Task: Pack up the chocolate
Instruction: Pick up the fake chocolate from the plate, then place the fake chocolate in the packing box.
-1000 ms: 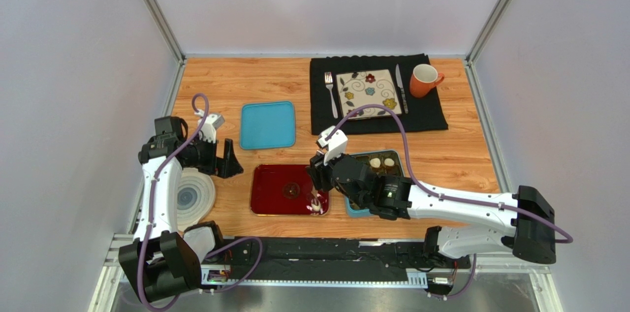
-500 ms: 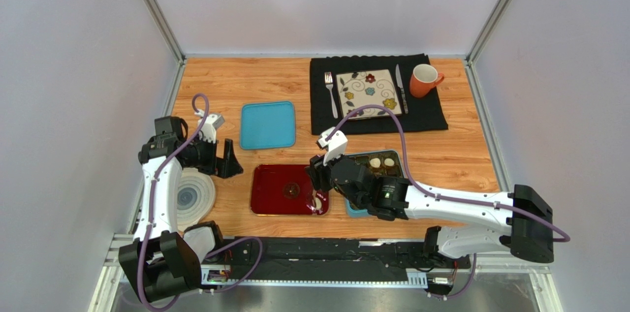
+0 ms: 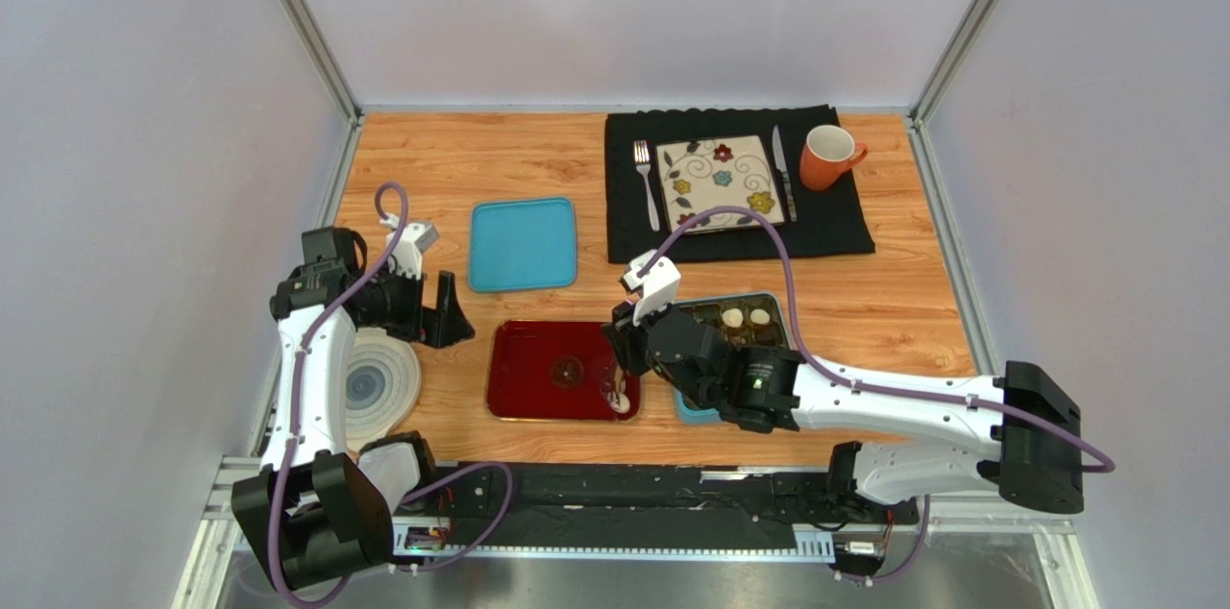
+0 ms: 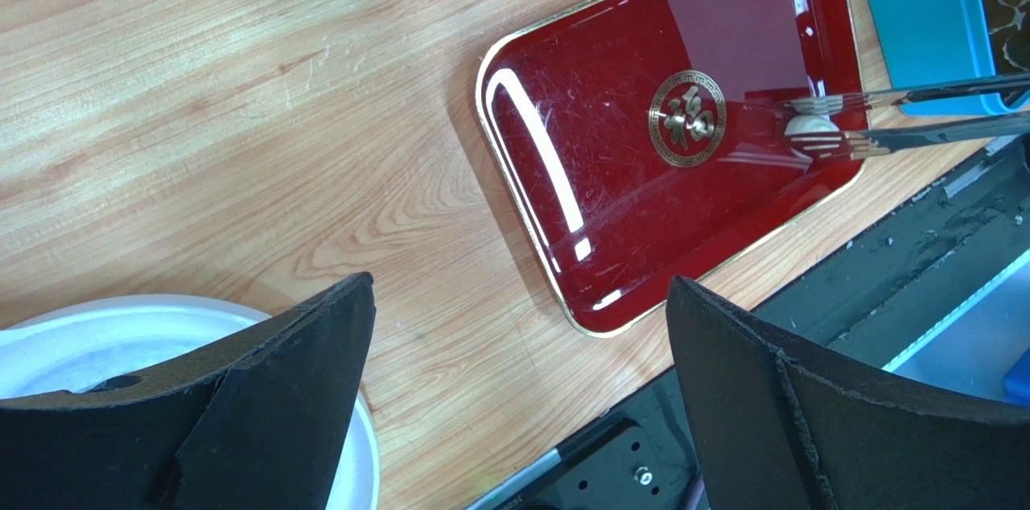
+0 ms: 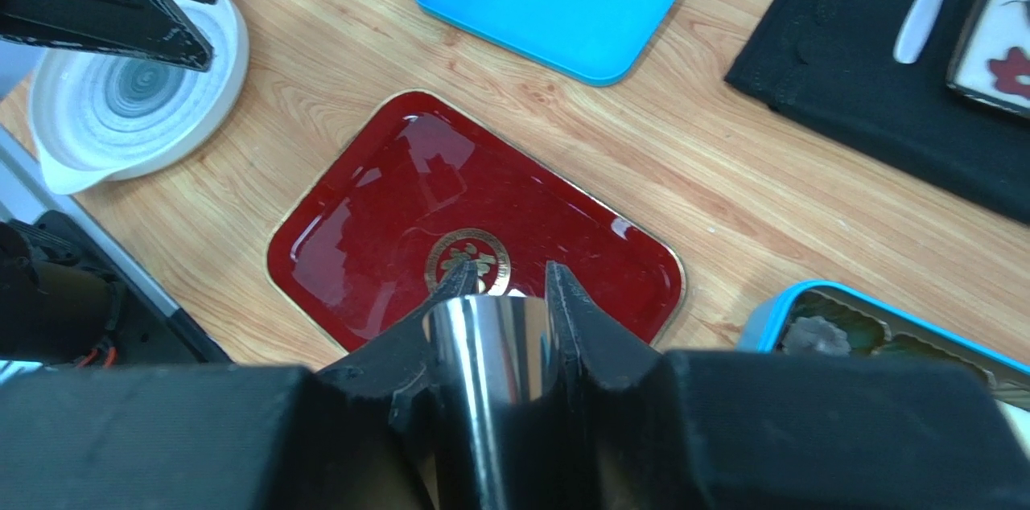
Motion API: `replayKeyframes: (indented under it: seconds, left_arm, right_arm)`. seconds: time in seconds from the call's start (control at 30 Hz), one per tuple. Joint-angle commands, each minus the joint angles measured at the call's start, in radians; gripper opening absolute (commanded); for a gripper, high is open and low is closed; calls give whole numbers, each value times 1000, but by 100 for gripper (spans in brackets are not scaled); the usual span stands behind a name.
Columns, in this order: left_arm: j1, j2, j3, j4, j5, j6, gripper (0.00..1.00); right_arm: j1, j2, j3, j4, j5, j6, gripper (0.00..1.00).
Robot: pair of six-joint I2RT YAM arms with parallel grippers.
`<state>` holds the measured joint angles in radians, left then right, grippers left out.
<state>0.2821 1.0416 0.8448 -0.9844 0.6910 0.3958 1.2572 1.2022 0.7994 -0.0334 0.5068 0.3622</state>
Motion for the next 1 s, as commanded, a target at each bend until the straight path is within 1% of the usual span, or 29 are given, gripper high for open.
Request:
replayKeyframes:
  seconds: [0.0,0.2,0.37,0.4,0.43,0.5,0.53,0.57,0.6,0.63,0.67,0.73,0.97]
  left_arm:
    - [6,-12,31,-5,7,21,99]
    - [6,-14,37,-5,5,23,99]
    - [8,-12,37,-5,13,23,99]
    - [6,-12,37,-4,12,23,99]
    - [8,-14,39,-3,12,25,99]
    - [6,-11,36,-2,12,25,99]
    - [6,-9,34,0,15,23,99]
    - [6,-8,31,1,16,21,99]
    - [6,-8,30,4,19,20,99]
    - [6,-8,28,6,25,17,99]
    - [6,-3,28,7,28,14,99]
    - [6,0,28,9,31,11,99]
    - [6,-5,28,7,21,17,99]
  right_arm:
    - [7,-61,76,-16,78,-69,16]
    - [-27,-173,162,-97,151,-178,15]
    - [-51,-314,135,-216,251,-201,15]
    - [-58,-338,121,-242,269,-194,14]
    - [-59,-381,119,-311,291,-180,13]
    - [-61,-427,116,-396,367,-120,12]
    - [-61,-466,116,-487,396,-93,13]
    - [-62,-484,115,-532,447,-41,12]
    - [-62,-519,113,-601,466,-16,12]
    - [-64,-535,106,-629,481,3,12]
    - [-62,-549,101,-652,510,36,12]
    - [-62,-582,86,-694,535,52,12]
    - [-64,-606,52,-706,596,64,13]
